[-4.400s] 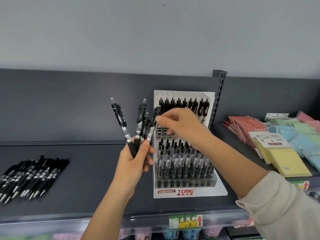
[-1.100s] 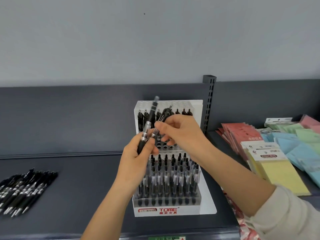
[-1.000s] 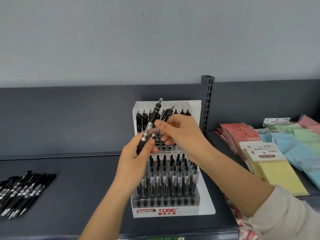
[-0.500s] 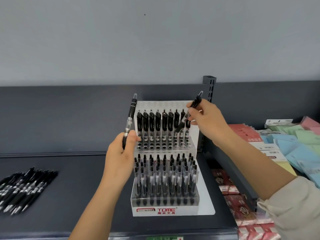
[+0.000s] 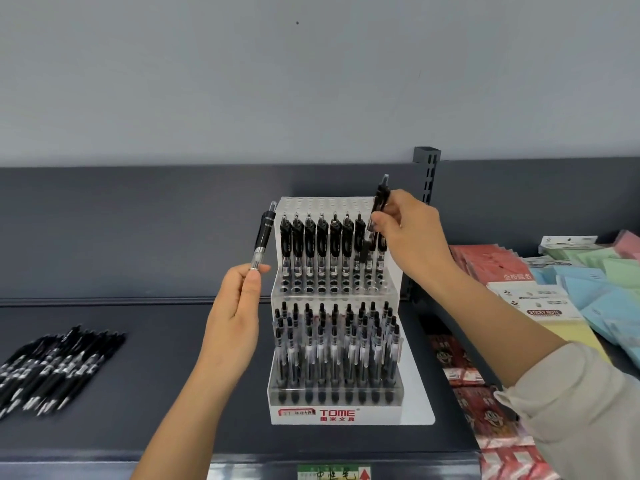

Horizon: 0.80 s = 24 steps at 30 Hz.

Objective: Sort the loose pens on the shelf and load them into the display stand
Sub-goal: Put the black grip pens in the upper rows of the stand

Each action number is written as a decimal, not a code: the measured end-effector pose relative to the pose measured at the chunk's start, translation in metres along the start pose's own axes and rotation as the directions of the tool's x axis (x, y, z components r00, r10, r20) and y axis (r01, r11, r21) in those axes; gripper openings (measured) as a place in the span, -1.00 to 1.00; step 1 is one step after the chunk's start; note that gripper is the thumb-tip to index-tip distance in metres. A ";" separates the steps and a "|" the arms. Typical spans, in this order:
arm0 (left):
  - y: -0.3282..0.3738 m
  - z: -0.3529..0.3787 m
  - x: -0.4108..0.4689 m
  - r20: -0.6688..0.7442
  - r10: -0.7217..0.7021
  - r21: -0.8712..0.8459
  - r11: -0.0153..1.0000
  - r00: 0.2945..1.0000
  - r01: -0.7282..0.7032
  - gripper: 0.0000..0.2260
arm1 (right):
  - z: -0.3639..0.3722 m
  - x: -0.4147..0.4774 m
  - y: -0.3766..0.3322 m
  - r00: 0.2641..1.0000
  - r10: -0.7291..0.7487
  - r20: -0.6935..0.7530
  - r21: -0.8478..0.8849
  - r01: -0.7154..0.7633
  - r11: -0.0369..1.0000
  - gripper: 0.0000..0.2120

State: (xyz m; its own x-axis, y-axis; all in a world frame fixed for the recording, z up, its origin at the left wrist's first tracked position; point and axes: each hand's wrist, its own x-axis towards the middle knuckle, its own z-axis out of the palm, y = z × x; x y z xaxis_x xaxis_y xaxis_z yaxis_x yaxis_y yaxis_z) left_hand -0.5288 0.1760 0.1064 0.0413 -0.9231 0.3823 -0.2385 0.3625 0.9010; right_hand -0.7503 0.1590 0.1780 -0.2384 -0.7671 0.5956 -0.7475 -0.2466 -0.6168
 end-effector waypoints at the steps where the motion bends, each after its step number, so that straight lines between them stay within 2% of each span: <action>1: 0.000 -0.001 0.000 0.001 -0.002 -0.001 1.000 1.000 0.002 -0.79 | 0.002 0.000 0.002 1.000 0.007 0.029 -0.032 -0.006 0.999 -0.88; 4: -0.001 -0.001 -0.001 0.011 -0.013 -0.013 1.000 1.000 0.013 -0.79 | 0.012 -0.002 0.010 0.987 0.060 0.151 -0.159 -0.036 0.987 -0.91; 7: 0.003 -0.001 -0.003 0.018 -0.007 -0.014 1.000 1.000 0.007 -0.79 | 0.020 -0.003 0.017 0.967 0.115 0.227 -0.281 -0.048 0.958 -0.85; 11: 0.009 0.001 -0.004 0.048 0.005 0.009 1.000 0.999 -0.006 -0.79 | 0.023 0.003 0.019 0.967 0.136 0.216 -0.309 -0.064 0.949 -0.79; 17: 0.009 0.009 -0.004 0.091 0.078 0.030 0.996 0.993 -0.081 -0.82 | 0.028 0.002 0.025 0.935 0.209 0.286 -0.316 -0.113 0.942 -0.70; 20: 0.008 0.010 -0.003 0.114 0.119 0.032 0.992 0.986 -0.124 -0.85 | 0.017 -0.006 0.016 0.961 0.172 0.215 -0.345 -0.090 0.934 -0.64; 22: 0.010 0.012 -0.002 0.133 0.153 0.058 0.985 0.979 -0.162 -0.87 | 0.007 -0.020 0.001 0.981 0.119 0.155 -0.237 -0.080 0.968 -0.66; 24: 0.013 0.016 -0.002 0.152 0.201 0.090 0.972 0.968 -0.216 -0.89 | 0.001 -0.037 -0.017 0.959 0.144 0.245 0.055 -0.162 0.985 -0.73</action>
State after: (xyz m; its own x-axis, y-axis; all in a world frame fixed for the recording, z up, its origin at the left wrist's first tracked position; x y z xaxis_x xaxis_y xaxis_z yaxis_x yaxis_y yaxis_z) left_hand -0.5473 0.1802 0.1140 -0.1554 -0.8401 0.5197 -0.3280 0.5401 0.7750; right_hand -0.7277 0.1906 0.1663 -0.1842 -0.9161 0.3562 -0.6634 -0.1515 -0.7328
